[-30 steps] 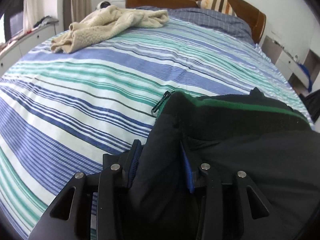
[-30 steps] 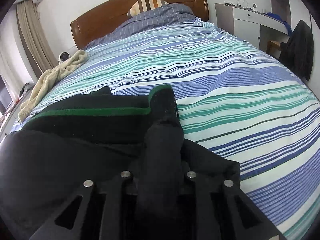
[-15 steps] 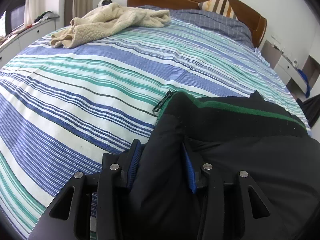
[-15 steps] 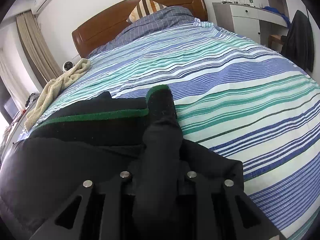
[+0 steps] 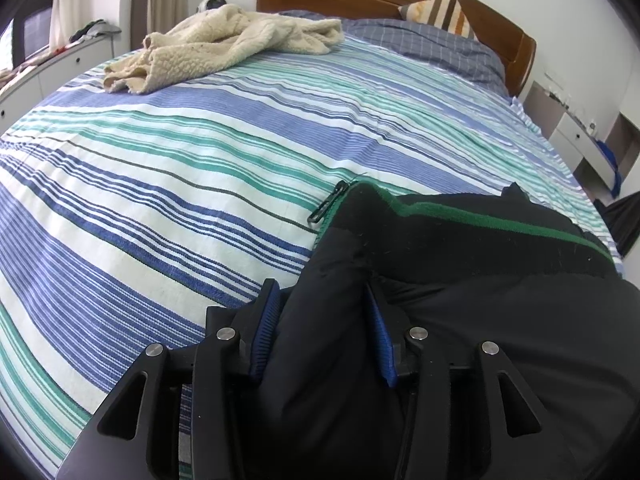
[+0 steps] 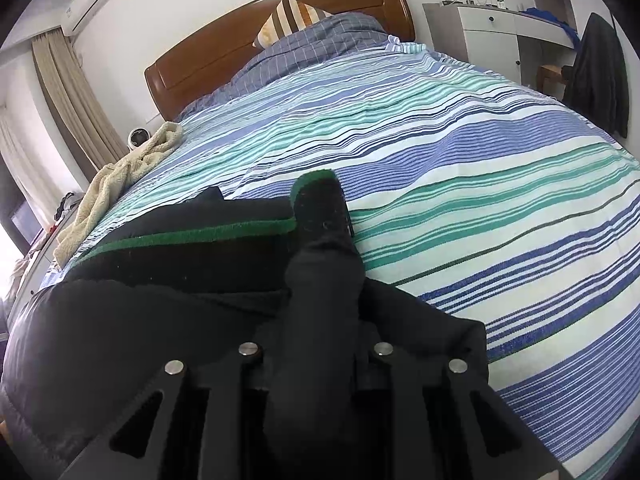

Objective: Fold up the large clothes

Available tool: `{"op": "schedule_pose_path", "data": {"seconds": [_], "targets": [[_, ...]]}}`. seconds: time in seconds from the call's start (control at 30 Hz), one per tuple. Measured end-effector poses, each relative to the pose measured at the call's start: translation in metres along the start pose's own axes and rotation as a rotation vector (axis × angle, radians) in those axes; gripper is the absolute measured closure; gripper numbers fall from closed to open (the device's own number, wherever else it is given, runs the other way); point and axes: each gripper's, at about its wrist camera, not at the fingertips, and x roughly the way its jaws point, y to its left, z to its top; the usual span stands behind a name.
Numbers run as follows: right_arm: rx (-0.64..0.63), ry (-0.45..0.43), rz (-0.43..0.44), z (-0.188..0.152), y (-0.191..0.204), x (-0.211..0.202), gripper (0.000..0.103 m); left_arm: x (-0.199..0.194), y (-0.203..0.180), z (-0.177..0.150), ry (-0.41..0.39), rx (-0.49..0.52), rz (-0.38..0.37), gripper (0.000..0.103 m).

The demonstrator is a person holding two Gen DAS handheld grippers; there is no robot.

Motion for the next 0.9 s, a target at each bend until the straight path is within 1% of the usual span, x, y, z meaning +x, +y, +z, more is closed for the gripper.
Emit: {"op": "schedule_pose_path", "data": {"seconds": [0.3,0.5,0.57,0.63,0.7,0.73,0.8,0.87,0.9], "targets": [[0.009,-0.001,0.012,0.001,-0.005,-0.001,0.082,0.0,-0.001,0.001,0.003,0.004,0.018,0.054],[0.028,-0.003,0.039,0.002,-0.011,-0.001,0.082,0.0,0.0,0.001,0.004,-0.001,0.012,0.053],[0.031,-0.001,0.042,0.002,-0.012,-0.001,0.082,-0.003,-0.002,0.002,0.004,0.0,0.019,0.049],[0.029,0.004,0.042,0.003,-0.011,0.0,0.08,-0.008,-0.003,0.001,0.002,0.001,0.028,0.04],[0.031,0.007,0.046,0.004,-0.011,0.0,0.08,-0.018,-0.001,0.001,0.011,-0.002,0.04,0.035],[0.032,0.008,0.047,0.004,-0.011,0.0,0.08,-0.027,-0.002,0.001,0.015,0.006,0.047,0.029],[0.033,0.011,0.046,0.004,-0.011,0.0,0.079,-0.055,-0.005,0.0,-0.004,0.036,0.066,0.019],[0.032,0.011,0.046,0.005,-0.011,0.0,0.079,-0.089,-0.015,-0.004,-0.055,0.067,0.035,0.018],[0.033,0.011,0.047,0.005,-0.011,0.0,0.079,-0.101,-0.023,-0.003,-0.066,0.088,0.015,0.015]]}}
